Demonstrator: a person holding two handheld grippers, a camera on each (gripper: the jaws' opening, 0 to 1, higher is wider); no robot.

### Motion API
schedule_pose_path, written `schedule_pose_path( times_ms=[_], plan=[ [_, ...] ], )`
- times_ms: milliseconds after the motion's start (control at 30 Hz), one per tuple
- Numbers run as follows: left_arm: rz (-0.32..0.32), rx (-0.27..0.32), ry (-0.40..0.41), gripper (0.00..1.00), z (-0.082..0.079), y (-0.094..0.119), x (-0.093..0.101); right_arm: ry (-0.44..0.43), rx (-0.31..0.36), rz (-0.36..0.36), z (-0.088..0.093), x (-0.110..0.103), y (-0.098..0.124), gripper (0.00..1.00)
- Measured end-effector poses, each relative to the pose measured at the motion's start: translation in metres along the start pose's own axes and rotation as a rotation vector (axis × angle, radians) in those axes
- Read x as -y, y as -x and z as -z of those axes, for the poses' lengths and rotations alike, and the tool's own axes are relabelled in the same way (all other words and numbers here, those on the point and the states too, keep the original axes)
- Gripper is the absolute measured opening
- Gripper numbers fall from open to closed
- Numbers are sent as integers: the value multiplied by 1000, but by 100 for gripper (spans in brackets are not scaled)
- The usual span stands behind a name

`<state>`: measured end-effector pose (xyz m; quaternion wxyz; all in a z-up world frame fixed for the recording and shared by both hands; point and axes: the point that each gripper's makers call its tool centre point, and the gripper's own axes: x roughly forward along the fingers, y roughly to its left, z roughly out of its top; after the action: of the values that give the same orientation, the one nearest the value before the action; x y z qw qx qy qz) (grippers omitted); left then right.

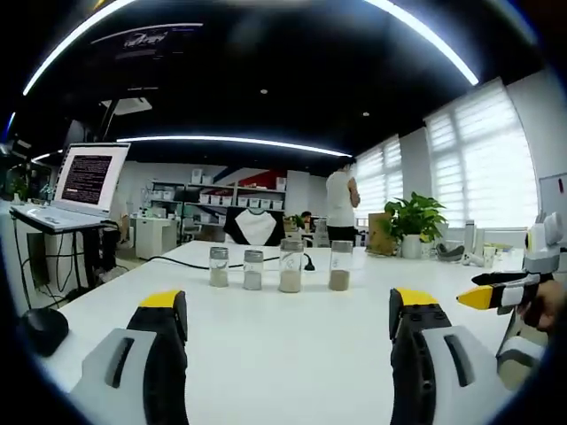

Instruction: Rotate the seasoning bottle until the label or dispensing opening points toward the visible target arrow and the bottle remains upright within the marked orientation range

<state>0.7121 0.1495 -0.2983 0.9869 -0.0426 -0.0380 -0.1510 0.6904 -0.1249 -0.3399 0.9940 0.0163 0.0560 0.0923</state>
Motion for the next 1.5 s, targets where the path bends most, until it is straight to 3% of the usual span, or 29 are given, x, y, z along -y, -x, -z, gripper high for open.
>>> schedule_pose_path(
  times_ms=[567, 1000, 1500],
  plan=[
    [-13, 3, -1, 100, -1, 1, -2, -16, 1, 36, -3, 11, 0, 95],
    [-16, -12, 5, 100, 3, 1, -3, -5, 4, 7, -7, 0, -2, 95],
    [1, -31, 14, 100, 9, -1, 1, 61, 55, -59, -38, -19, -24, 92]
  ],
)
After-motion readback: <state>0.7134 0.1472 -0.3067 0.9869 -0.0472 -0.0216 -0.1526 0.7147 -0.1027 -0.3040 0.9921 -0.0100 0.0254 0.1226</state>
